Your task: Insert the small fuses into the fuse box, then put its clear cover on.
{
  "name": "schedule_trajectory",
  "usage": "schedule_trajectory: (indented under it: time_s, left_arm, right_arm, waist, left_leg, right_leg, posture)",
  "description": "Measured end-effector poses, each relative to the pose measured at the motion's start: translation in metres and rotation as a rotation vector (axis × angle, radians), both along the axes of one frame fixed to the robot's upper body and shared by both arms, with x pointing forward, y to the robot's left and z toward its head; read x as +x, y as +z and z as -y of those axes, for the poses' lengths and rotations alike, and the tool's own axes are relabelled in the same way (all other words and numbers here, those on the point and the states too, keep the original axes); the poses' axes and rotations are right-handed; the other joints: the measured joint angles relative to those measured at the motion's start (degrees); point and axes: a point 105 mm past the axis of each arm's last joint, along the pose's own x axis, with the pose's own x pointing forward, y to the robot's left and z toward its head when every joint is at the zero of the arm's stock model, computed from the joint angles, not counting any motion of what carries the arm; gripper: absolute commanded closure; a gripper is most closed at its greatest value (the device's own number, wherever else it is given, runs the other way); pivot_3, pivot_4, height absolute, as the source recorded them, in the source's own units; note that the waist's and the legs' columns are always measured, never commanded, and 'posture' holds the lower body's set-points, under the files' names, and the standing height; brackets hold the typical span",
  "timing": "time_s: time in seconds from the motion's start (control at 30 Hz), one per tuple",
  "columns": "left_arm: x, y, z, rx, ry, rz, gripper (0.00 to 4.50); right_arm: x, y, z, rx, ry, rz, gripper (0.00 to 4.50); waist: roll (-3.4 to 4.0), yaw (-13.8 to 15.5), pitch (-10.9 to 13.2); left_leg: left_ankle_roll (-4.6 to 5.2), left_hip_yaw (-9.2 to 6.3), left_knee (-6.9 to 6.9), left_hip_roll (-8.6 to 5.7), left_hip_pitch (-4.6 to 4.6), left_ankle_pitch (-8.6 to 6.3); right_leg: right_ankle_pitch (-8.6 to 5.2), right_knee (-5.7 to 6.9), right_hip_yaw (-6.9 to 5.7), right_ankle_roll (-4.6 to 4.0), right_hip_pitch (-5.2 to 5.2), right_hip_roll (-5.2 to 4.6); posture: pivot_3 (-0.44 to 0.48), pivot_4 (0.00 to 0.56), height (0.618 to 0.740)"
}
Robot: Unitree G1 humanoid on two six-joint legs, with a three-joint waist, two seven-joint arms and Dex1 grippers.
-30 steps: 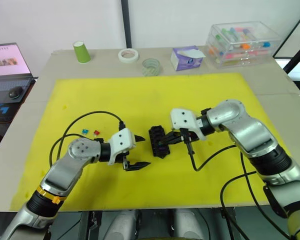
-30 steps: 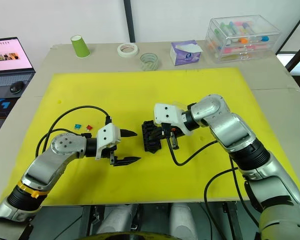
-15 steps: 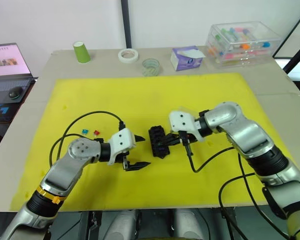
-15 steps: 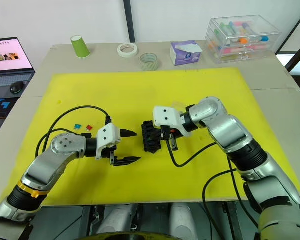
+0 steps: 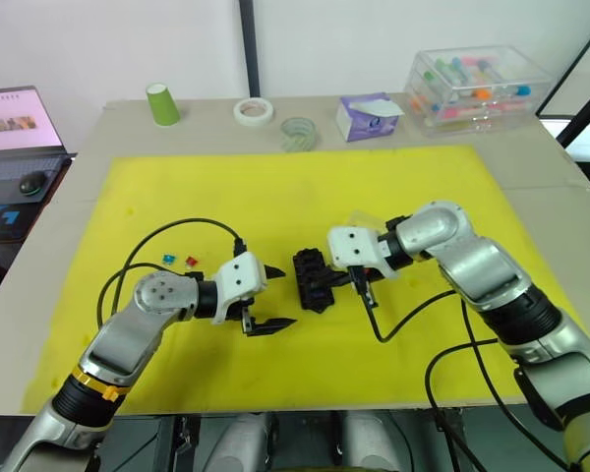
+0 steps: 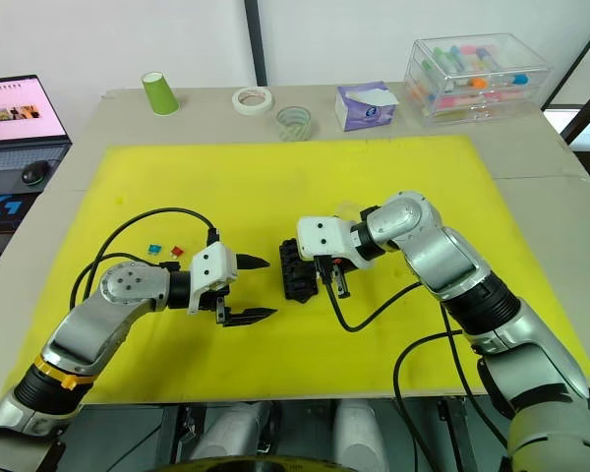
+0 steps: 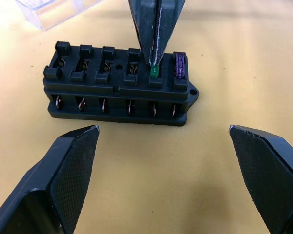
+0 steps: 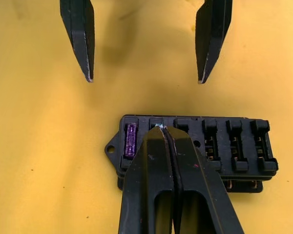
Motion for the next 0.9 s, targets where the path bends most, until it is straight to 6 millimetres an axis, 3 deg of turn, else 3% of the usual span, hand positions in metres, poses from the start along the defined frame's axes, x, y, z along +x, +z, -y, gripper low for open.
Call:
schedule_trajectory:
  time_s: [0.33, 0.57, 0.73, 0.8, 0.9]
  left_arm:
    - [0.001, 0.01, -0.007, -0.022, 0.024, -0.005, 0.0]
    - [-0.006, 0.05, -0.025, -0.098, 0.066, -0.005, 0.0]
    - [-0.017, 0.072, -0.069, -0.088, 0.205, -0.035, 0.0]
    - [-0.025, 0.072, -0.091, -0.074, 0.274, -0.071, 0.0]
    - [-0.041, 0.076, -0.152, -0.025, 0.494, -0.126, 0.0]
  right_arm:
    - [0.0, 0.01, 0.0, 0.077, -0.063, -0.119, 4.48]
    - [0.006, 0.05, 0.006, 0.17, -0.091, -0.066, 4.48]
    - [0.015, 0.061, 0.034, 0.16, -0.177, -0.007, 4.48]
    - [0.018, 0.061, 0.048, 0.146, -0.212, 0.005, 4.11]
    - [0.025, 0.059, 0.099, 0.075, -0.358, 0.015, 3.32]
  waist:
    - [-0.02, -0.11, 0.0]
    - [-0.01, -0.17, 0.03]
    - [0.02, -0.24, 0.06]
    - [0.02, -0.23, 0.07]
    - [0.12, -0.18, 0.16]
  left_leg:
    - [0.0, -0.01, 0.0, 0.0, -0.12, 0.0]
    - [0.0, -0.01, 0.0, 0.01, -0.21, 0.0]
    - [0.0, 0.02, -0.05, 0.03, -0.2, 0.0]
    - [0.0, 0.03, -0.05, 0.03, -0.21, -0.01]
    - [0.01, 0.09, -0.12, 0.02, -0.23, -0.01]
  right_leg:
    - [0.0, 0.04, 0.01, 0.0, -0.15, 0.0]
    - [0.0, 0.03, 0.02, 0.0, -0.24, 0.0]
    - [0.0, 0.03, 0.04, -0.01, -0.28, 0.01]
    - [0.0, 0.0, 0.04, -0.01, -0.28, 0.01]
    - [-0.01, -0.02, 0.02, -0.02, -0.33, 0.02]
  posture:
    - [0.0, 0.15, 0.74]
    - [0.0, 0.15, 0.74]
    - [0.0, 0.15, 0.74]
    - [0.0, 0.15, 0.74]
    - [0.0, 0.15, 0.74]
